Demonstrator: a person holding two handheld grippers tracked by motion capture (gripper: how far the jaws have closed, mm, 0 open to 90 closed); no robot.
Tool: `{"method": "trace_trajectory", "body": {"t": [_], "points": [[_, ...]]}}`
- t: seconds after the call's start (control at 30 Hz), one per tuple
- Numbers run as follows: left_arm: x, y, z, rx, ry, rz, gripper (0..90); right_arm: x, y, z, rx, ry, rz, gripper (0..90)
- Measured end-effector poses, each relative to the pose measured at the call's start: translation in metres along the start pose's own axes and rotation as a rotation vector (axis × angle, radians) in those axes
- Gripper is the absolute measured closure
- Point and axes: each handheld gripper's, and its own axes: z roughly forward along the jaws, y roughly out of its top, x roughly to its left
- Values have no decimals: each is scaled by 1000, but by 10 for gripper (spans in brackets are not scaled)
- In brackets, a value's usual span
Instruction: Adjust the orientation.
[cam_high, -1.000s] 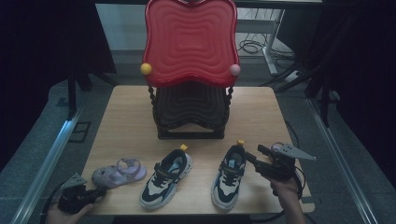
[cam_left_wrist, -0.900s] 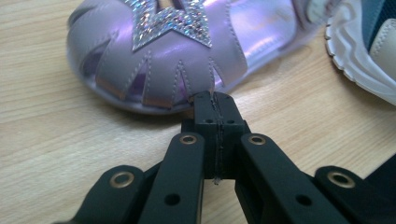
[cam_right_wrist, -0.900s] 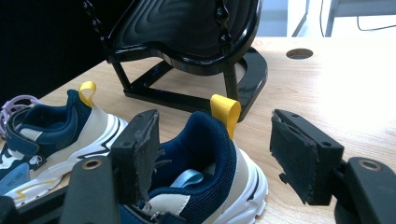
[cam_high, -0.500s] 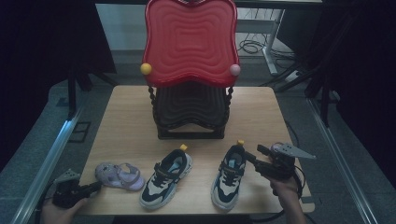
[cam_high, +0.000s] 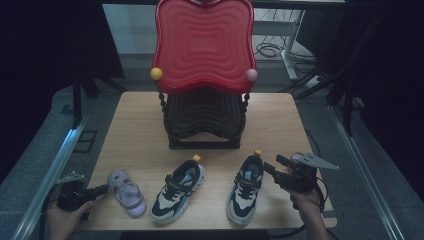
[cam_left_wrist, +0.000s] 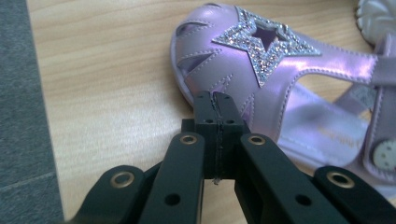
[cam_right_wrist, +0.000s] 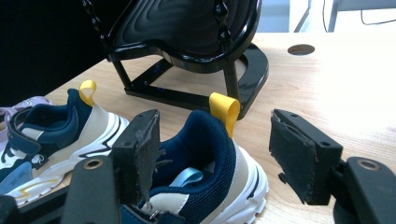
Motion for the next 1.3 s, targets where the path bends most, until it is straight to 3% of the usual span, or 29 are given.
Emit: {"method": "trace_trajectory", "body": {"t": [0.33,0.57,1.3], "points": [[1,18,8,-15,6,-8,899,-4,0,-7,-11,-10,6,342],[1,23,9,-23,0,-9,899,-5,0,-6,-9,-9,14,344],[3,44,32,-22,-64,-4,894,-4,-3,2,13,-3,14,345]]}}
